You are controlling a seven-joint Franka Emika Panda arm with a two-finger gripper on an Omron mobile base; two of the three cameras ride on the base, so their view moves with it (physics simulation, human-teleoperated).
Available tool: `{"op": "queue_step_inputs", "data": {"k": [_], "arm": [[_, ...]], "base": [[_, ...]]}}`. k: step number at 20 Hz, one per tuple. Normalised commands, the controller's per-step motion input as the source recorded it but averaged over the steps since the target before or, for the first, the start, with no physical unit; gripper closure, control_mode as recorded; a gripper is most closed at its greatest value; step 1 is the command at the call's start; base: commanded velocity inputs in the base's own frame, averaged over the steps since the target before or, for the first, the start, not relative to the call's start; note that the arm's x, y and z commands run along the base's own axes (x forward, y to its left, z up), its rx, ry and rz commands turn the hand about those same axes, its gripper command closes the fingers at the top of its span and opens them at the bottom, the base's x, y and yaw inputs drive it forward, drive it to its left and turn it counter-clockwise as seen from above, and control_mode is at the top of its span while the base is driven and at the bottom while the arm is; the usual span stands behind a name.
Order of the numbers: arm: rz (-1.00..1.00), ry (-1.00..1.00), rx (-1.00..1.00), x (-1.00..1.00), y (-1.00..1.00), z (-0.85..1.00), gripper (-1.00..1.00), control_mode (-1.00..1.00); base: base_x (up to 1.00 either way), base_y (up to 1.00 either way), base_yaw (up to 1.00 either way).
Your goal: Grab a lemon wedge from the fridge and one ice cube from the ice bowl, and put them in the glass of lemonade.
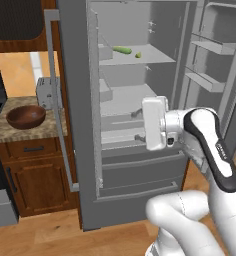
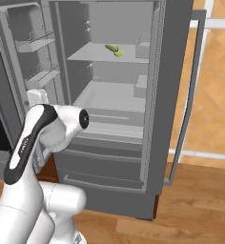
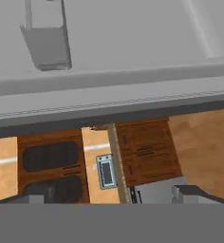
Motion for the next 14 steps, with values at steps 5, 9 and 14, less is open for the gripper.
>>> {"op": "queue_step_inputs", "data": {"k": [5,9,14], "arm": [[-0.06,0.04,-0.42,-0.31,-0.34,0.8,-1.0,-1.0],[-0.08,-0.05,-0.53,-0.54,-0.28,0.27,-1.0,-1.0],[-0.14,-0.16,-0.49,-0.8,-0.38,0.01,-1.0,-1.0]], "base": [[0.0,0.0,0.0],[0.0,0.0,0.0],[0.0,0.0,0.0]]}}
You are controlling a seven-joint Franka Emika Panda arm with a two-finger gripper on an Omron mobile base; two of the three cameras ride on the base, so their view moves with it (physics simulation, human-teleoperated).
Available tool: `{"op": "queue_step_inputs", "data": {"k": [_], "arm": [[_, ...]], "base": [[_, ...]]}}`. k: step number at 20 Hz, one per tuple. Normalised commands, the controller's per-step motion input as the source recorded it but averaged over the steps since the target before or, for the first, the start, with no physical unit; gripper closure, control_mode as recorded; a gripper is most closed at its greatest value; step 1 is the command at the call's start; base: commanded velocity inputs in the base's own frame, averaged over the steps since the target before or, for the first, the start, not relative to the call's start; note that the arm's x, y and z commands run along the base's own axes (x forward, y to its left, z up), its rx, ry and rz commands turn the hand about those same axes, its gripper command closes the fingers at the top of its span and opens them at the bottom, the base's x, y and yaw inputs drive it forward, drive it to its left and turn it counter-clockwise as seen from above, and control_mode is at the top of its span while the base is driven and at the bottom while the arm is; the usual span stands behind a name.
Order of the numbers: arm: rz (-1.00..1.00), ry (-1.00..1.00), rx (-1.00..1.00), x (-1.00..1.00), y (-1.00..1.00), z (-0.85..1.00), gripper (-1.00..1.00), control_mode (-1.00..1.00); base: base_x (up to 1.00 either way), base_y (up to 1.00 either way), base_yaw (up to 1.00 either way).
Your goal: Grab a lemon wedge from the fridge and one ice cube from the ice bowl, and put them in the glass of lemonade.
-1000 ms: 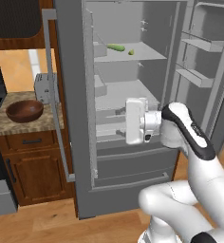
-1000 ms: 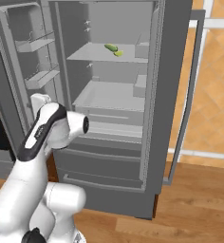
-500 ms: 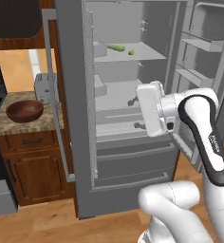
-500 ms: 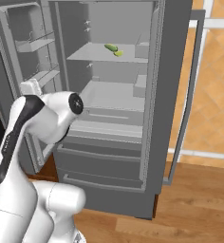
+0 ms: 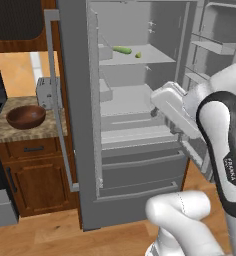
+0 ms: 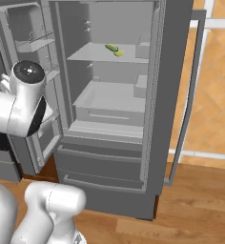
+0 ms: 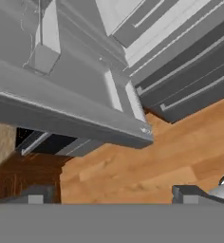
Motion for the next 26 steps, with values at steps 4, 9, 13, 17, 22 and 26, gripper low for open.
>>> {"op": "queue_step_inputs", "data": {"k": [4,9,13,17,22,26], "arm": [[-0.13,-0.17,-0.49,-0.65,-0.32,0.07,-1.0,-1.0],[-0.08,-0.09,-0.48,-0.49,-0.37,0.3,-1.0,-1.0],[0.0,0.04,-0.27,-0.17,-0.51,0.53,-1.0,-1.0],[0.05,-0.18,0.0,-0.77,-0.68,0.05,-1.0,-1.0],[0.06,-0.27,-0.01,-0.77,-0.24,0.02,-1.0,-1.0],[0.0,-0.1,-0.08,-0.37,0.0,0.25,-1.0,-1.0]], "base": [[0.0,0.0,0.0],[0.0,0.0,0.0],[0.0,0.0,0.0],[0.0,0.0,0.0],[0.0,0.0,0.0],[0.0,0.0,0.0]]}}
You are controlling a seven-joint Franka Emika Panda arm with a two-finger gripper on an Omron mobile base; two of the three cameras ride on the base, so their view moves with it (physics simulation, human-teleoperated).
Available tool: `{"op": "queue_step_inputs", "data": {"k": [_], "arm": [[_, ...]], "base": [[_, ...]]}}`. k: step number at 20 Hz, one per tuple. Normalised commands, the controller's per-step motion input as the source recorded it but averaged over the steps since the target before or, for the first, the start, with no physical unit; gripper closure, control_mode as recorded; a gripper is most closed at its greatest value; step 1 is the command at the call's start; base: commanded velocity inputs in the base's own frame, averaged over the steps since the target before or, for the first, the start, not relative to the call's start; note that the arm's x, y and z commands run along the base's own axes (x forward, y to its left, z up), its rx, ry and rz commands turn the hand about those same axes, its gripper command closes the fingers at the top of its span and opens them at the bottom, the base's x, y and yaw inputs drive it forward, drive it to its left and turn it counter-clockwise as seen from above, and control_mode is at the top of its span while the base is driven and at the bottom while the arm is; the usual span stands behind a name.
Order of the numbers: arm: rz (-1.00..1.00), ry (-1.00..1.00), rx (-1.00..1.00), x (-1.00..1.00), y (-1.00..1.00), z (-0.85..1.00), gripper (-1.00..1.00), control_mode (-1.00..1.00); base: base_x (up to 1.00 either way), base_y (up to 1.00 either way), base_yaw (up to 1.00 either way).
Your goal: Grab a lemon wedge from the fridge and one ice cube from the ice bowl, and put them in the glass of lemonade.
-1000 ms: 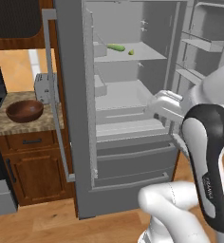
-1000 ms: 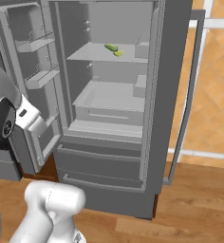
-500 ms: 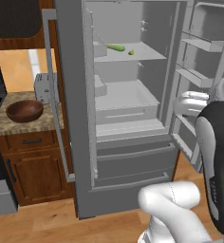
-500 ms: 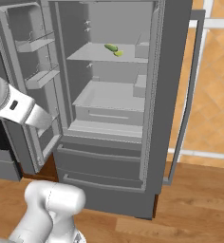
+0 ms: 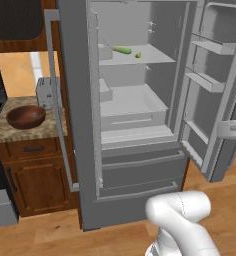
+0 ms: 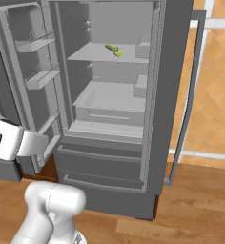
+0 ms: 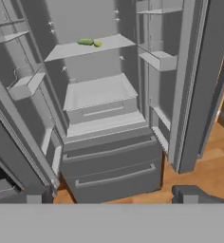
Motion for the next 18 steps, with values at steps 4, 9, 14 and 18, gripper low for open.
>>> {"op": "queue_step_inputs", "data": {"k": [4,9,14,18], "arm": [[0.0,-0.01,-0.08,0.28,0.01,0.08,-1.0,-1.0],[0.0,-0.01,0.0,0.4,0.0,-0.14,-1.0,-1.0],[0.0,0.0,0.0,0.01,0.0,-0.02,-1.0,-1.0],[0.0,0.0,0.0,0.0,0.0,0.0,-1.0,-1.0]], "base": [[0.0,0.0,0.0],[0.0,0.0,0.0],[0.0,0.0,0.0],[0.0,0.0,0.0]]}}
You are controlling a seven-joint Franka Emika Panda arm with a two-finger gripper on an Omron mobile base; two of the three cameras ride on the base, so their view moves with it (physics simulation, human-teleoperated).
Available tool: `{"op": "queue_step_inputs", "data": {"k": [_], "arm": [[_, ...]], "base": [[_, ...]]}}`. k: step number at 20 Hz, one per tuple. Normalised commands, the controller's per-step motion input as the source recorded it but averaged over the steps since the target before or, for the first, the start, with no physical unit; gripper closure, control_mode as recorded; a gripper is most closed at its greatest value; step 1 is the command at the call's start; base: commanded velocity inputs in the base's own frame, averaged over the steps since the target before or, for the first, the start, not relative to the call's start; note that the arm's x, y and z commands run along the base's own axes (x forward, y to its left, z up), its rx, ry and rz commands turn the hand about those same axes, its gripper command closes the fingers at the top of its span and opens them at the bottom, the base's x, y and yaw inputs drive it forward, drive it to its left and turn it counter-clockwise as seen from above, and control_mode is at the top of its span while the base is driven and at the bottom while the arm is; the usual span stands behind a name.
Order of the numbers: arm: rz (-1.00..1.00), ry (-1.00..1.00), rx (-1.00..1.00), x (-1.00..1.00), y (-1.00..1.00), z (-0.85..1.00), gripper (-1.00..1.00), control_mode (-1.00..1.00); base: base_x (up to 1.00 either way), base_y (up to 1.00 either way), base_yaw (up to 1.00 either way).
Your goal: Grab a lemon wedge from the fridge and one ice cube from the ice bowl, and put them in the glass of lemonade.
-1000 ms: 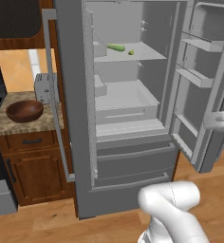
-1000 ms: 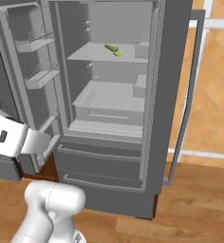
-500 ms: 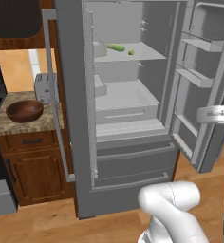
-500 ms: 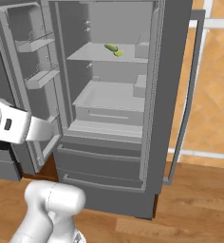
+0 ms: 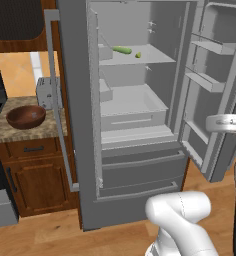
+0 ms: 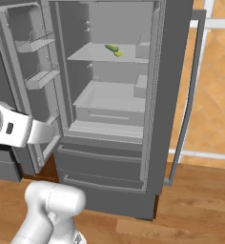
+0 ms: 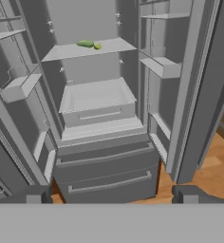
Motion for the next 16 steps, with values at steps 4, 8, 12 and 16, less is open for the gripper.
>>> {"op": "queue_step_inputs", "data": {"k": [4,8,12,16], "arm": [[0.0,-0.01,0.0,0.0,0.0,0.0,-1.0,-1.0],[0.0,-0.35,-0.07,-0.4,0.08,0.2,-1.0,-1.0],[0.0,-0.12,-0.03,0.01,0.0,0.33,-1.0,-1.0],[0.0,-0.05,-0.01,0.35,0.0,0.36,-1.0,-1.0]], "base": [[0.0,0.0,0.0],[0.0,0.0,0.0],[0.0,0.0,0.0],[0.0,0.0,0.0]]}}
